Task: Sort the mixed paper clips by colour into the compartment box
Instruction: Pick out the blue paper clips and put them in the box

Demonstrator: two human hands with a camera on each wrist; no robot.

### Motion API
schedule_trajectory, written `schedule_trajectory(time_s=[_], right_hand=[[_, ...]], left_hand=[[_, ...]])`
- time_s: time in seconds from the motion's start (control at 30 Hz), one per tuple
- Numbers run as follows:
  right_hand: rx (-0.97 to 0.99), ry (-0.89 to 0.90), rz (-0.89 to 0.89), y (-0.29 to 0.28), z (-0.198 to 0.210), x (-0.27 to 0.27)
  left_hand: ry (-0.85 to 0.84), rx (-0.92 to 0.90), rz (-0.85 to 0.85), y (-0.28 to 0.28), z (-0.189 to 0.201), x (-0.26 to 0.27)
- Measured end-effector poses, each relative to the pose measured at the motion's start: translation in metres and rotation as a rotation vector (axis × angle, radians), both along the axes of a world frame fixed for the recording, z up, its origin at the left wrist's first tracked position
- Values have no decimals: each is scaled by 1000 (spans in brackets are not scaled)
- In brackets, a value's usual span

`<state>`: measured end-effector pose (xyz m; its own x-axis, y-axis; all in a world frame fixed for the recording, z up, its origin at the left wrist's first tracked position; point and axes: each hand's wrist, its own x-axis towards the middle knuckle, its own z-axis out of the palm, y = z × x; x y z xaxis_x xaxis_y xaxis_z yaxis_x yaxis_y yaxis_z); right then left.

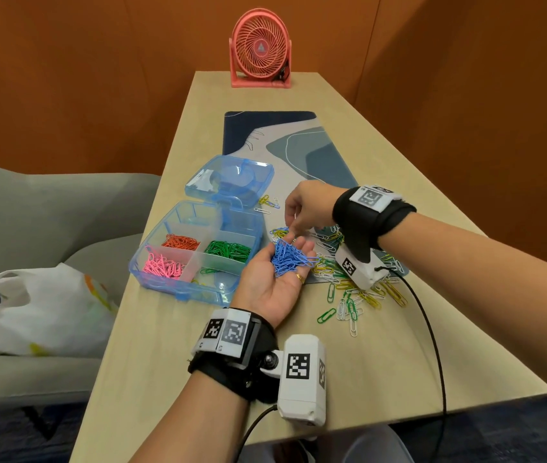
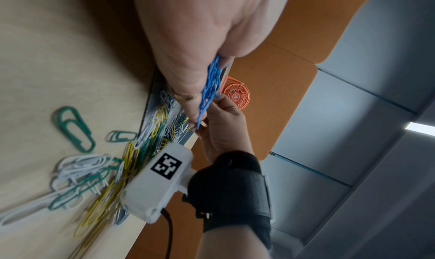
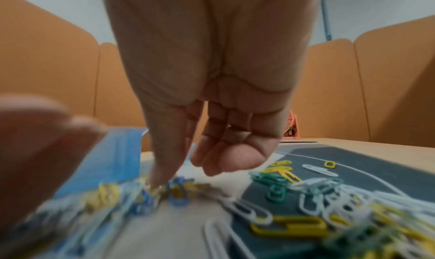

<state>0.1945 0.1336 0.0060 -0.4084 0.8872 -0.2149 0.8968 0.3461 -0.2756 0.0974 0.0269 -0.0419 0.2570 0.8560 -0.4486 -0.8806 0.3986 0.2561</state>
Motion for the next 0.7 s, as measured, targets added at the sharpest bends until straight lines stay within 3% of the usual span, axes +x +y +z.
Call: schedule_trajectory(time_s=[0.23, 0.47, 0.7], right_hand=[[-95, -182, 4, 7, 0, 14], [-68, -263, -3, 8, 3, 18], [11, -190, 48, 5, 1, 3]], left_hand=[[33, 24, 17, -2, 1, 1], [33, -1, 15, -5, 2, 0], [35, -6, 24, -4, 0, -1]])
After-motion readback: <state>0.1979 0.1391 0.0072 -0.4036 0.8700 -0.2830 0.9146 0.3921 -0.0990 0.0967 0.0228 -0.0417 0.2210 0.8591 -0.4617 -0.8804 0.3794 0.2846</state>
